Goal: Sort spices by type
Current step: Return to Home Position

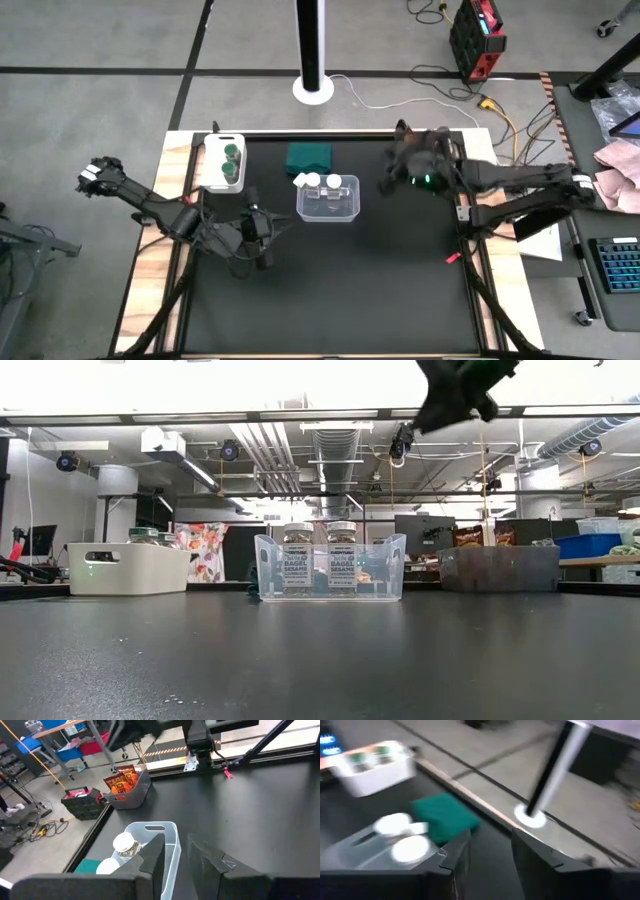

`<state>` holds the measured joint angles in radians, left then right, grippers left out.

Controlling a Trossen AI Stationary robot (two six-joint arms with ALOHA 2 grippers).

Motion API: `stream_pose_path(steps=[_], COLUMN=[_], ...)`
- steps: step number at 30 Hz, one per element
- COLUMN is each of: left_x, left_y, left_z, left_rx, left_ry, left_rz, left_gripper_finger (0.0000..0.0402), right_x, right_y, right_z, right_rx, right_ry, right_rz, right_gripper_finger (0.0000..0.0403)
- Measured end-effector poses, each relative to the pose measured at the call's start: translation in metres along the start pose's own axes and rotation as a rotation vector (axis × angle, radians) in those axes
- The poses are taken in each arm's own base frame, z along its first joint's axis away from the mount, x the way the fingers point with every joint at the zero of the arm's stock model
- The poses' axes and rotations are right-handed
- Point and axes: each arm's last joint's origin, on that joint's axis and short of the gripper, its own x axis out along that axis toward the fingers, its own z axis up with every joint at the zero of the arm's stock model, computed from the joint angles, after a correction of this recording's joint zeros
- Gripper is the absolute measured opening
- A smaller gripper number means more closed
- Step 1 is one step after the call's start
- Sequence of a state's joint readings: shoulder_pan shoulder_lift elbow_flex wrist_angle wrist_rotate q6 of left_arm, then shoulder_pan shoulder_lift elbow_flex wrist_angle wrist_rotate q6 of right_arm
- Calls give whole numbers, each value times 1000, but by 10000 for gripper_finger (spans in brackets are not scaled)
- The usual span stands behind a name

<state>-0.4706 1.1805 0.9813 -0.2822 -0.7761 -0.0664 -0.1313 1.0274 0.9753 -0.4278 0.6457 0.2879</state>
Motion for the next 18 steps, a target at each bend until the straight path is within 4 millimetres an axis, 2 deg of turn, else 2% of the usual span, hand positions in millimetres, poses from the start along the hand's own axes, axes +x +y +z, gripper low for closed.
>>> stream_pose_path(steps=[5, 8, 11, 14, 18], left_x=[3, 10, 20, 31, 32], left_y=[-4, -8, -4, 13, 46], left_z=[3, 12, 18, 18, 15], left_rx=[-22, 17, 84, 98, 72], left_ry=[-30, -163, -310, -332, -275], left_rz=[-49, -184, -322, -323, -276], left_gripper_finger=[66, 66, 66, 66, 66], right_x=[-14, -14, -7, 3, 17], right_y=[48, 73, 90, 97, 89], right_z=[-15, -18, -17, -10, 0], right_rx=[-143, -178, -207, -220, -210], right_ry=[-105, -238, -371, -472, -490], right_rz=[201, 319, 539, 683, 652], right_gripper_finger=[121, 115, 111, 106, 99])
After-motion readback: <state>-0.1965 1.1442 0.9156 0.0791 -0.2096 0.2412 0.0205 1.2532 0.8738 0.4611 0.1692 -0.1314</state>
